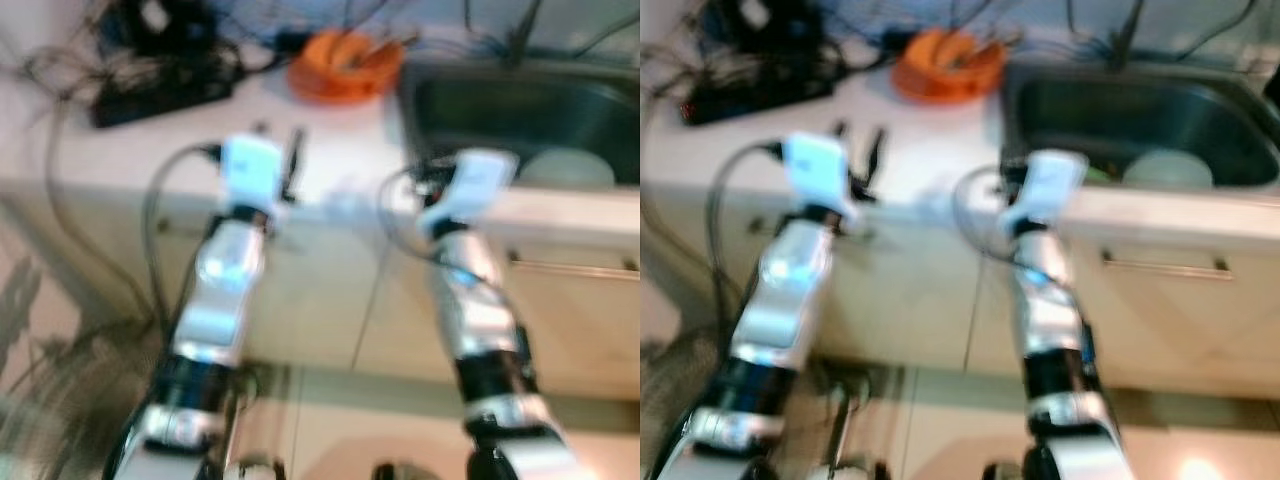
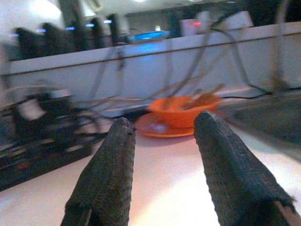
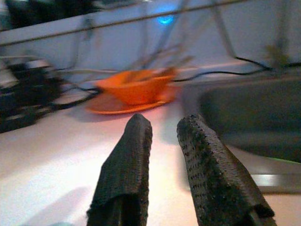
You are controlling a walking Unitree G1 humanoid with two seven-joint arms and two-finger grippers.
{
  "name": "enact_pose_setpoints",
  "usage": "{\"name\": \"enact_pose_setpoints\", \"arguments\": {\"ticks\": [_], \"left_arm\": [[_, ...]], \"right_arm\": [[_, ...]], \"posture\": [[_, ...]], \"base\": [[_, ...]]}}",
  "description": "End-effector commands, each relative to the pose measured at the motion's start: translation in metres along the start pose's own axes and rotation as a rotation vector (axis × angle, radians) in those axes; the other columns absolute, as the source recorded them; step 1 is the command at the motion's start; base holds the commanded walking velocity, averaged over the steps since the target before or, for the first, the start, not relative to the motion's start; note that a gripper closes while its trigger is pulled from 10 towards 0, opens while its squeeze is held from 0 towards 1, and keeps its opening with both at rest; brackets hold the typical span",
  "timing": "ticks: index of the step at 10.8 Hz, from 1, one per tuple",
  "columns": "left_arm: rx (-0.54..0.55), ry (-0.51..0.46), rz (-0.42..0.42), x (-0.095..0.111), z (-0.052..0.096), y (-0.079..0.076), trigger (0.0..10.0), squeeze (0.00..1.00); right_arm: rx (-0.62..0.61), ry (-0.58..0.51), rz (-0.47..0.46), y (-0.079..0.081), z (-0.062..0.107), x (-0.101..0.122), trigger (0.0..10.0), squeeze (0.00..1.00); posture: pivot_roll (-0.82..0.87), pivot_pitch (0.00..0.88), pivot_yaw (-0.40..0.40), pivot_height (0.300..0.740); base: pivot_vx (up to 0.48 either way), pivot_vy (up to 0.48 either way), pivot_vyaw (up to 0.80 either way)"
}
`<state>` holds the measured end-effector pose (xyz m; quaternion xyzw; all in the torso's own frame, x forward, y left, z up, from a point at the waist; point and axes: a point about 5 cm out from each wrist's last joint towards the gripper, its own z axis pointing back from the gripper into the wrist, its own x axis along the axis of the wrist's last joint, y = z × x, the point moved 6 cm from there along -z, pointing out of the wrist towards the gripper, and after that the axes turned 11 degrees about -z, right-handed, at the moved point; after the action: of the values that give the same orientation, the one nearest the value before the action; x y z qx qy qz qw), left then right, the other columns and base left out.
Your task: Kitchen organization
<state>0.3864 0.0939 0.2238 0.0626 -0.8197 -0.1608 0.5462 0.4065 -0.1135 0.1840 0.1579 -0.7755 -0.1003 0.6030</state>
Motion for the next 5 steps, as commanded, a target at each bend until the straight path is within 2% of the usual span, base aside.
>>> {"name": "enact_pose_setpoints", "arguments": {"ticks": [1, 2, 4, 5], "left_arm": [[-0.016, 0.000, 0.005, 0.0014, -0.0003, -0.0062, 10.0, 0.00], [-0.010, 0.000, 0.005, 0.0019, -0.0010, -0.0040, 10.0, 0.00], [-0.007, 0.001, 0.003, 0.0015, -0.0010, -0.0025, 10.0, 0.00], [-0.007, 0.003, 0.003, 0.0010, -0.0009, -0.0024, 10.0, 0.00]], "right_arm": [[-0.012, -0.019, 0.006, -0.0059, -0.0023, 0.0074, 10.0, 0.00], [-0.012, -0.019, 0.003, -0.0058, -0.0028, 0.0071, 10.0, 0.00], [-0.011, -0.018, 0.002, -0.0048, -0.0033, 0.0069, 10.0, 0.00], [-0.008, -0.010, -0.001, -0.0037, -0.0038, 0.0054, 10.0, 0.00]], "posture": [[0.05, 0.076, 0.017, 0.740], [0.05, 0.072, 0.018, 0.740], [0.05, 0.068, 0.018, 0.740], [0.05, 0.068, 0.017, 0.740]], "base": [[0.000, 0.000, 0.00], [0.000, 0.000, 0.00], [0.304, 0.000, 0.00], [0.360, 0.000, -0.70]]}}
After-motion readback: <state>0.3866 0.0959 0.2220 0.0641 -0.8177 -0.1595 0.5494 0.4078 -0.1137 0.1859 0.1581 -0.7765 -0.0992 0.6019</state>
